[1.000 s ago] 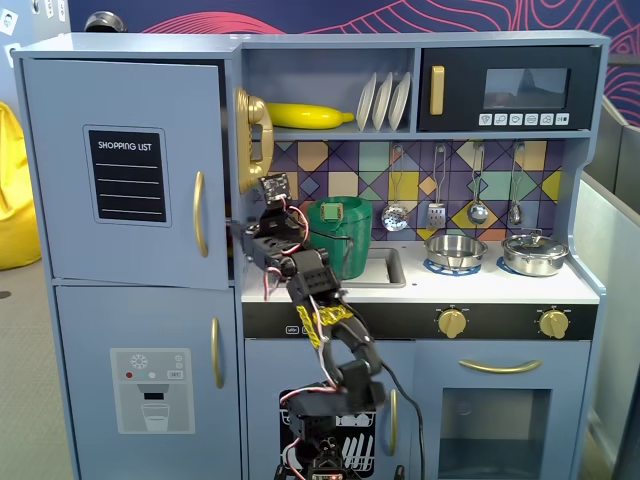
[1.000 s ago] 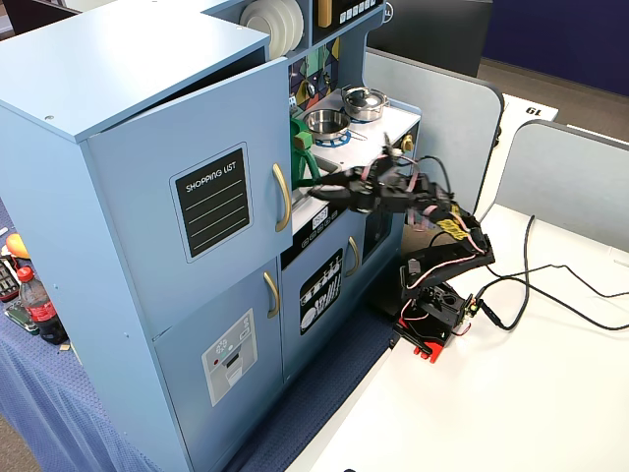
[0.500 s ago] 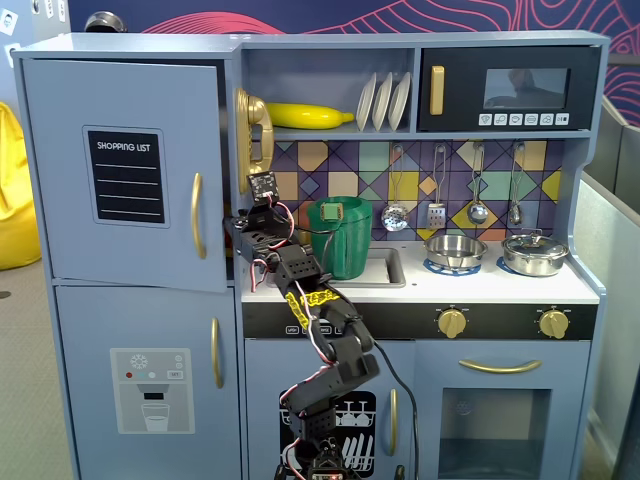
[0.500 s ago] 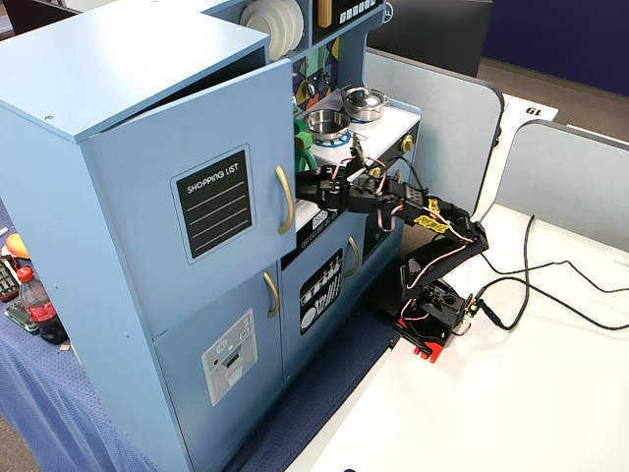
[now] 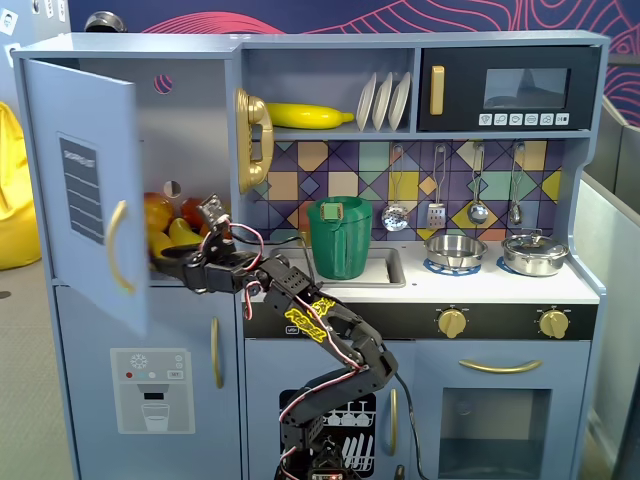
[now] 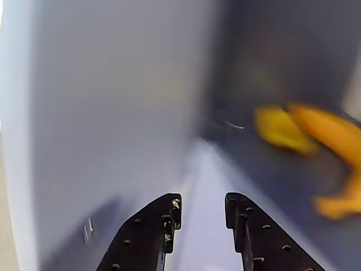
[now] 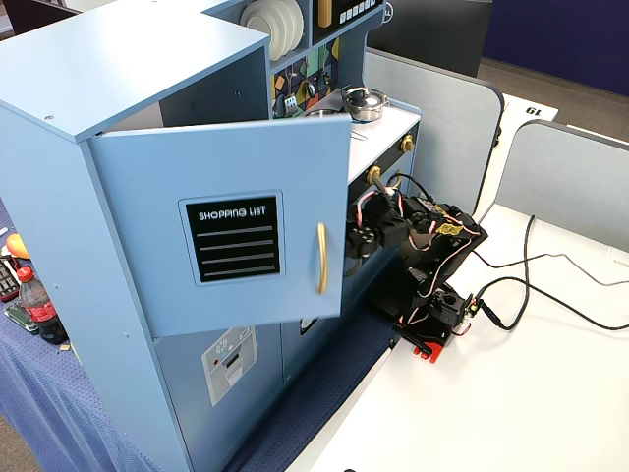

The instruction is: Open the left cabinet door

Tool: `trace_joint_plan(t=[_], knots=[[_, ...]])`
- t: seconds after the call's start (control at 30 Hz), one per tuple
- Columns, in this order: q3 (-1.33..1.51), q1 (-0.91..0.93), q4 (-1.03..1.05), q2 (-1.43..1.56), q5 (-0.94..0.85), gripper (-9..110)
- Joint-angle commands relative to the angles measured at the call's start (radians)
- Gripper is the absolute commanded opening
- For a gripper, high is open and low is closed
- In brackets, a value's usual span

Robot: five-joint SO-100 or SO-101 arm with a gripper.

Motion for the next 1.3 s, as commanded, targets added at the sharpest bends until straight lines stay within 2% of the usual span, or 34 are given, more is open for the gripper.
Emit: trace_joint_plan(t=[0.0, 0.13, 0.27, 0.43, 0.73, 0.83, 1.03, 1.17, 1.27], knots=[[0.000, 0.064, 0.029, 0.035, 0.031, 0], [0.077, 0.396, 0.202, 0.104, 0.141, 0], [0.275, 0.735, 0.408, 0.210, 0.215, 0], [0.595, 0.982, 0.472, 0.351, 0.232, 0], [1.048, 1.114, 0.552, 0.595, 0.316, 0], [1.048, 1.071, 0.680, 0.620, 0.410, 0], [1.049, 1.074, 0.934, 0.690, 0.333, 0], [1.049, 1.100, 1.042, 0.690, 0.316, 0], [1.048, 1.112, 1.043, 0.692, 0.341, 1]])
